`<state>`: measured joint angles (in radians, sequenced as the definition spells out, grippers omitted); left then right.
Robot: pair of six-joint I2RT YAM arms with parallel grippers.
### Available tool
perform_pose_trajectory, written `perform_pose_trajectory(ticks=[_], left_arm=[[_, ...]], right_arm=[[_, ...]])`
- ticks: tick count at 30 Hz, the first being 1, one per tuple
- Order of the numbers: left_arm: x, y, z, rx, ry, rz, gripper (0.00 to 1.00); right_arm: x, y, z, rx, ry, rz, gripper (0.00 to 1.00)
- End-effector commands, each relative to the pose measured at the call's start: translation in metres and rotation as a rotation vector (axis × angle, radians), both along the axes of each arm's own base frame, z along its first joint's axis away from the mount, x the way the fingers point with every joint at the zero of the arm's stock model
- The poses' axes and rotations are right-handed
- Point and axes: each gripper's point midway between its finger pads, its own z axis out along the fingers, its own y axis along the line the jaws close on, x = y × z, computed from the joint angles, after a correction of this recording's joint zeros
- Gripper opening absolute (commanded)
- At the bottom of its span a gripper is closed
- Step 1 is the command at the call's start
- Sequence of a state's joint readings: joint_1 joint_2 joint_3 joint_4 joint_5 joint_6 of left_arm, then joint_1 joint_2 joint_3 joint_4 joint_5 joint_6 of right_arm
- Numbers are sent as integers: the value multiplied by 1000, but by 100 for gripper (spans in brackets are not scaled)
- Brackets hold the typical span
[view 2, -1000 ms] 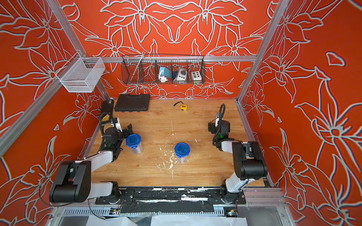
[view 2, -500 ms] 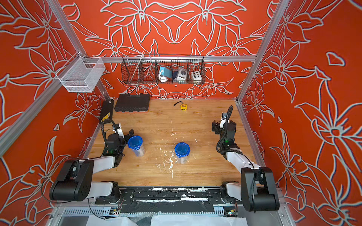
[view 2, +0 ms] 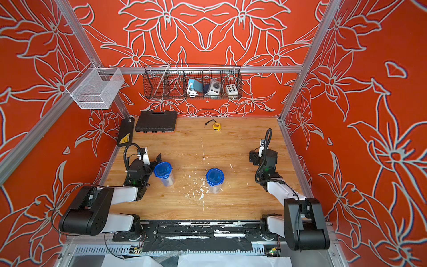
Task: Pack away toiletry kits
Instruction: Reset both arms
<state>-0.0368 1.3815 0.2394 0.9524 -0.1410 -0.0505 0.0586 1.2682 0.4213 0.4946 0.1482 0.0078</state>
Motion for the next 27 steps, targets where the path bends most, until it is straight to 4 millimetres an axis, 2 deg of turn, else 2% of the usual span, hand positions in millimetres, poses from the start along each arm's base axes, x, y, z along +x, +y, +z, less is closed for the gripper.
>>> perform_pose_trajectory(ticks=[1,5,9,13,15,27], left_arm=[[3,2,4,16,-20,8,98],[3,2,5,13,-22,4,98],[-1,-12,5,17,-40,-89,98],[-6,-14,5,17,-59,-110,98],[-14,-16,4,30,-96,-110,98],[-17,-17,6,46,-101,-97,98]], right_arm=[[4,-14,-7,0,-38,-77,98],[-2,-10,-17,-3,-81,-43,98],[-7,0,-20,-8,-115,14,98],[1,-11,-23,-18,-61,-67,98],[1,-11,-23,-22,-61,-68,98],[0,-12,-22,-21,-68,-71,98]])
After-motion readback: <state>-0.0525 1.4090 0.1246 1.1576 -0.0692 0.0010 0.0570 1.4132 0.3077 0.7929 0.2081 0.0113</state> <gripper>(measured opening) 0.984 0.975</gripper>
